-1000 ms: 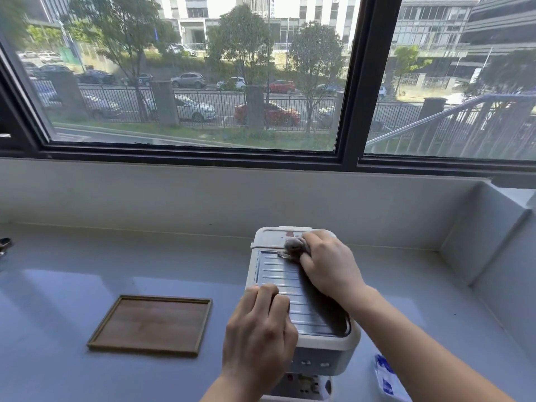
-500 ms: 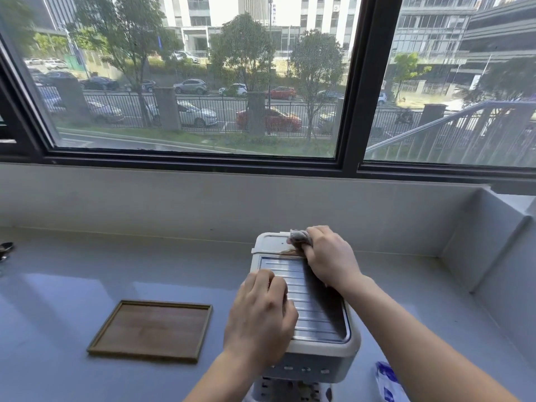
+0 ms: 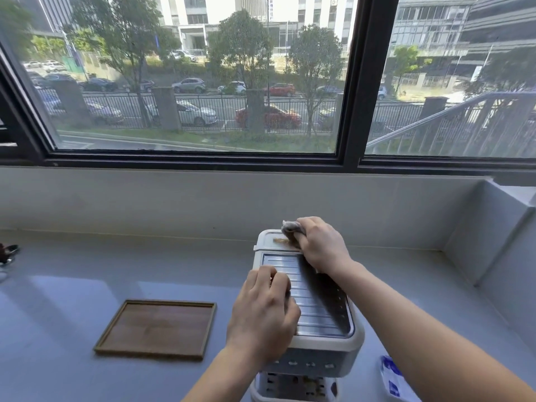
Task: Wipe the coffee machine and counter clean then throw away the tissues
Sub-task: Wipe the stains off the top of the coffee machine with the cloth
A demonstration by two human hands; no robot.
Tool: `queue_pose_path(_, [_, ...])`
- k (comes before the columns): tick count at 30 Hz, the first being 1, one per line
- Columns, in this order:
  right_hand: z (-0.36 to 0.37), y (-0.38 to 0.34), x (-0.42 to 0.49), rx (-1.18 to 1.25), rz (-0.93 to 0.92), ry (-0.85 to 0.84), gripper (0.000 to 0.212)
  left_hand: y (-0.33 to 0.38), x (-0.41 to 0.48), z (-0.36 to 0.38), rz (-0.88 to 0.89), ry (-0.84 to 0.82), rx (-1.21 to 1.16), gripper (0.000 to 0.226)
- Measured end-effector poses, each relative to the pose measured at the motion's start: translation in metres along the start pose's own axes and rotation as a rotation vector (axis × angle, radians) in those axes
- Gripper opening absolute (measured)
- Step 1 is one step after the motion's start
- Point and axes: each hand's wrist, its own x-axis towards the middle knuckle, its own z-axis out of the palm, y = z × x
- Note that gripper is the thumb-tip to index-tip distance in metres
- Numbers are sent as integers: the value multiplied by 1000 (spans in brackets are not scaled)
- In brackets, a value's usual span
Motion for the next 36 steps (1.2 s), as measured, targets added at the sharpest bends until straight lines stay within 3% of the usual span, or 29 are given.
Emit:
queue_pose_path(6, [2, -10, -21, 85, -353, -15, 29, -1, -1, 2, -5, -1, 10, 18])
queue_pose_path(8, [-10, -2, -21, 199, -299, -13, 24, -1, -1, 1, -9, -1, 7, 18])
queue_pose_path(12, [-36, -4, -6, 1078, 25, 95, 10, 1, -1, -1, -10, -4, -6, 14])
queue_pose_path(13, [-36, 0, -3, 1172, 47, 108, 11, 1, -1, -2, -13, -1, -10, 13])
queue_pose_path(14, [-35, 5, -2, 1102, 70, 98, 13, 1, -1, -2, -14, 1, -15, 13])
queue_pose_path(16, [-32, 18, -3, 523, 98, 31, 33, 1, -1, -3, -15, 1, -18, 12])
queue_pose_path(17, [-31, 25, -3, 209, 118, 66, 45, 1, -1, -2, -15, 2, -15, 12])
queue_pose_path(18, [-30, 28, -6, 52, 89, 138, 52, 1, -1, -2, -15, 6, -14, 12])
queue_pose_path(19, [-28, 29, -8, 64, 15, 172, 54, 1, -1, -2, -17, 10, -14, 12])
queue_pose_path(21, [-20, 21, -18, 198, -139, 69, 47, 1, -1, -2, -18, 14, -7, 13])
queue_pose_path(25, [-3, 18, -31, -68, -379, -90, 57, 0, -2, -1, -1, 32, 1, 13])
queue_pose_path(27, [-6, 21, -22, -59, -381, -133, 59, 1, -1, 0, 1, 36, 4, 13])
queue_pose_path(31, [7, 8, 6, -50, -188, -107, 61, 1, -1, 1, 5, 43, 11, 15])
queue_pose_path(36, [39, -40, 22, 38, -222, -83, 55, -1, 0, 2, 3, 32, 14, 18])
